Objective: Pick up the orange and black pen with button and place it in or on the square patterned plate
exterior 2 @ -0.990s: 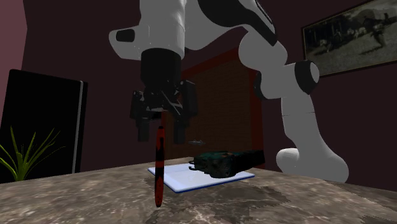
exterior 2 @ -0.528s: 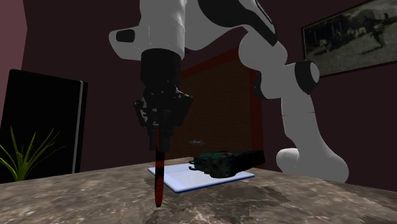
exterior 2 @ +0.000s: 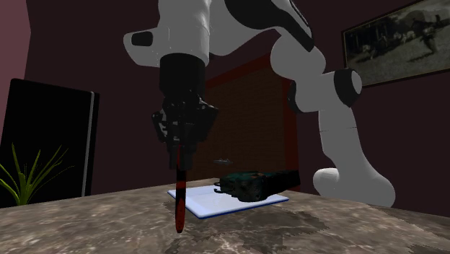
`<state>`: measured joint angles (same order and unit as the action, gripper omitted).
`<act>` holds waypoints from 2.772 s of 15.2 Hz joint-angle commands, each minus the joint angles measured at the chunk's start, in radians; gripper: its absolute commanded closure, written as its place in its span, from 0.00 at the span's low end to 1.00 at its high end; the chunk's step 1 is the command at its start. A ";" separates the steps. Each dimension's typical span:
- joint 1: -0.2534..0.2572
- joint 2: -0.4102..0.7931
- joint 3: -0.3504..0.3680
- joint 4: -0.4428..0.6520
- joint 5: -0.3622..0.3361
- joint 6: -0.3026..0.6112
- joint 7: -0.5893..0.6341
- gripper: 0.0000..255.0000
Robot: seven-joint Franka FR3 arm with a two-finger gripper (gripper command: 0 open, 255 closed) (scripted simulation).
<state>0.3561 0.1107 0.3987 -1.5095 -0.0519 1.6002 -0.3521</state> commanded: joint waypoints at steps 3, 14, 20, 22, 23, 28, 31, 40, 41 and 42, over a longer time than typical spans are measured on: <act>0.004 0.013 0.002 0.063 -0.005 -0.051 0.003 1.00; 0.031 0.090 0.011 0.316 -0.038 -0.233 0.017 1.00; -0.022 -0.009 -0.010 0.247 0.003 -0.255 -0.044 1.00; -0.055 -0.082 -0.032 0.176 0.031 -0.251 -0.091 1.00; -0.069 -0.116 -0.044 0.145 0.043 -0.251 -0.114 1.00; -0.123 -0.265 -0.115 0.020 0.084 -0.268 -0.234 1.00; -0.147 -0.339 -0.163 -0.034 0.094 -0.287 -0.306 1.00; -0.145 -0.401 -0.169 -0.226 0.106 -0.156 -0.316 1.00; -0.144 -0.407 -0.169 -0.245 0.107 -0.142 -0.317 1.00; -0.144 -0.412 -0.169 -0.264 0.108 -0.128 -0.318 1.00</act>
<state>0.2123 -0.2948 0.2306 -1.7533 0.0546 1.4576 -0.6679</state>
